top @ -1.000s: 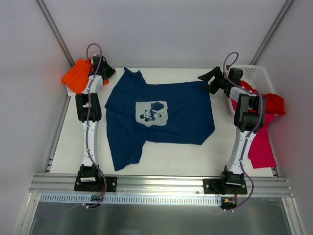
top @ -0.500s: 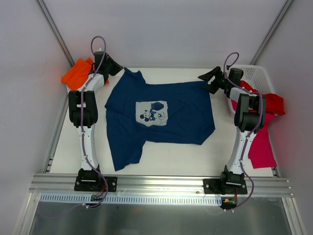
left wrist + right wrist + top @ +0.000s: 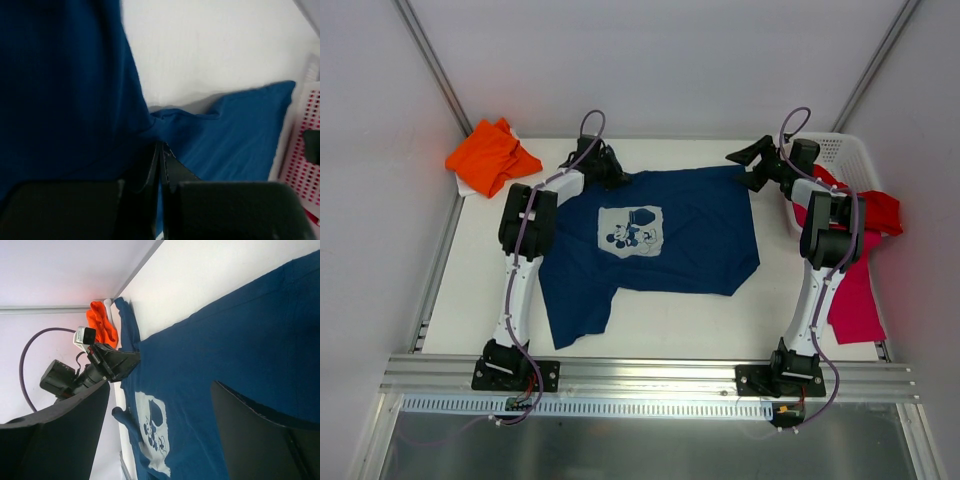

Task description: Fold and stack the t-shirts

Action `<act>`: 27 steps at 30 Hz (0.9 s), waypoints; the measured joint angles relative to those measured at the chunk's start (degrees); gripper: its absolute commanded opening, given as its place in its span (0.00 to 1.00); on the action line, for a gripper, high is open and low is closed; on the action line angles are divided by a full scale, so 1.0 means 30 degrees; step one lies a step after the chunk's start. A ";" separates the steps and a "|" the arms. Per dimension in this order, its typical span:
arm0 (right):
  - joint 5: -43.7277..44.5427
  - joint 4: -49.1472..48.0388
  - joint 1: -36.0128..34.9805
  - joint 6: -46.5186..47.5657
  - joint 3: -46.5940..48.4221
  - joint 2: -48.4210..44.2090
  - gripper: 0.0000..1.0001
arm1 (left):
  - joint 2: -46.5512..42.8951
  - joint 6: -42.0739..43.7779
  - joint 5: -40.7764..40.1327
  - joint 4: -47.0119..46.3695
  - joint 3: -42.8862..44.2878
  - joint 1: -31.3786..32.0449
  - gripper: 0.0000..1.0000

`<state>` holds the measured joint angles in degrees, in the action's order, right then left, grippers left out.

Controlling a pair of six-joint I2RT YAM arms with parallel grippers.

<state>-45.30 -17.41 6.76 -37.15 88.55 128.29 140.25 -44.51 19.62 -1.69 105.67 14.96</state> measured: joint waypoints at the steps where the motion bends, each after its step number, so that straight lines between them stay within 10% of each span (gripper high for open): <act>1: -0.0095 -0.0029 0.0036 -0.0073 0.0000 0.0000 0.86 | -0.0175 0.0066 -0.0189 -0.0044 -0.0066 0.0182 0.00; 27: -0.1603 -0.1049 0.0401 -0.1931 -0.0058 0.0095 0.86 | 0.4561 -0.0262 -0.2572 0.5727 0.9938 -0.0408 0.00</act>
<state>-50.11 -20.56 7.97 -42.94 88.38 128.57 153.93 -45.30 11.90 15.49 135.48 13.74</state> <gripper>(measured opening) 0.862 0.003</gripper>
